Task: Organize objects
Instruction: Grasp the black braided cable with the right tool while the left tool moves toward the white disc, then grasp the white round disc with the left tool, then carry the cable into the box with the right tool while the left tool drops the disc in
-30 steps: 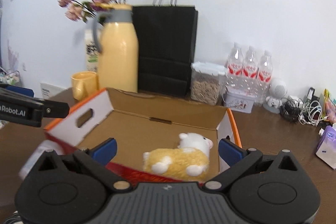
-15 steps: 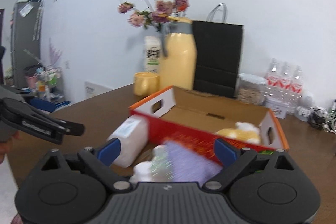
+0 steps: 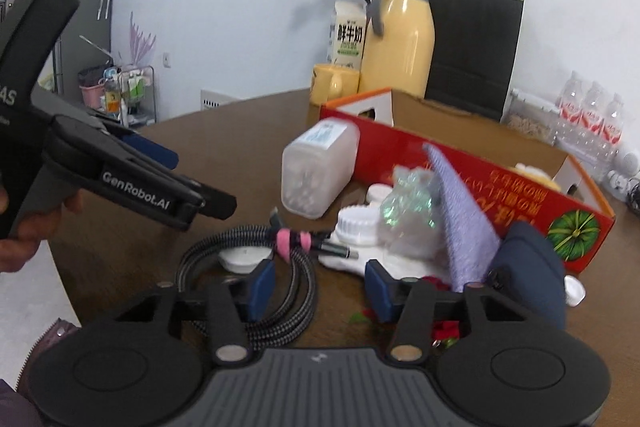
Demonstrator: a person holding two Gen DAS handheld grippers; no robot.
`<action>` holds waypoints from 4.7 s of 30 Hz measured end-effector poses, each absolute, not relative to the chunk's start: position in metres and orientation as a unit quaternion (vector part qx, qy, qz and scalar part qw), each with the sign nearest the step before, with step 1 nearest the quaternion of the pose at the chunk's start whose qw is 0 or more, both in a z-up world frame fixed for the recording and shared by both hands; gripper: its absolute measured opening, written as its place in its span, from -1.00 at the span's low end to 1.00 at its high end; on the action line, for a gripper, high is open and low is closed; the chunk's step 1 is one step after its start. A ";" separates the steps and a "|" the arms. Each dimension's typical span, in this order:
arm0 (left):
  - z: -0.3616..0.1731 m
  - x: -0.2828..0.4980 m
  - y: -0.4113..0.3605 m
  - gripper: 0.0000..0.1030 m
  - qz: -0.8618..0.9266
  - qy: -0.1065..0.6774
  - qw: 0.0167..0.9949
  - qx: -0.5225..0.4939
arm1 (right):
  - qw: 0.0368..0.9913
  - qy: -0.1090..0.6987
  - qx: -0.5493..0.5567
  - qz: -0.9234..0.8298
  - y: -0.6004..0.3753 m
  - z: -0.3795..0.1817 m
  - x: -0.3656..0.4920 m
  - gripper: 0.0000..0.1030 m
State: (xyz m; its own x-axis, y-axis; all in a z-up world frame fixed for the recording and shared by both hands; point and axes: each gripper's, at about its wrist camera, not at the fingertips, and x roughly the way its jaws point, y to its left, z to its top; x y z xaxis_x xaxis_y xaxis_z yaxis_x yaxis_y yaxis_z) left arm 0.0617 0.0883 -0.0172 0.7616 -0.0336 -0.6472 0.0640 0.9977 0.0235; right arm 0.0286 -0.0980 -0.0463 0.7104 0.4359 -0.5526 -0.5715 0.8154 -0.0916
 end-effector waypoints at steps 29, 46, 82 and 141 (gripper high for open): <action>-0.028 0.060 0.066 0.51 -0.085 0.339 0.935 0.061 | 0.915 0.258 -0.134 0.280 -0.109 -0.059 0.034 -0.67; -0.026 0.053 0.060 0.50 -0.052 0.332 0.939 0.070 | 0.921 0.259 -0.142 0.253 -0.136 -0.058 0.025 -0.68; 0.003 0.022 0.058 -0.23 -0.086 0.270 0.958 0.036 | 0.936 0.201 -0.112 0.267 -0.140 -0.026 0.011 -0.75; 0.039 0.273 0.015 1.00 0.012 0.223 0.975 0.002 | 0.962 0.236 -0.030 0.137 -0.155 0.006 0.276 0.47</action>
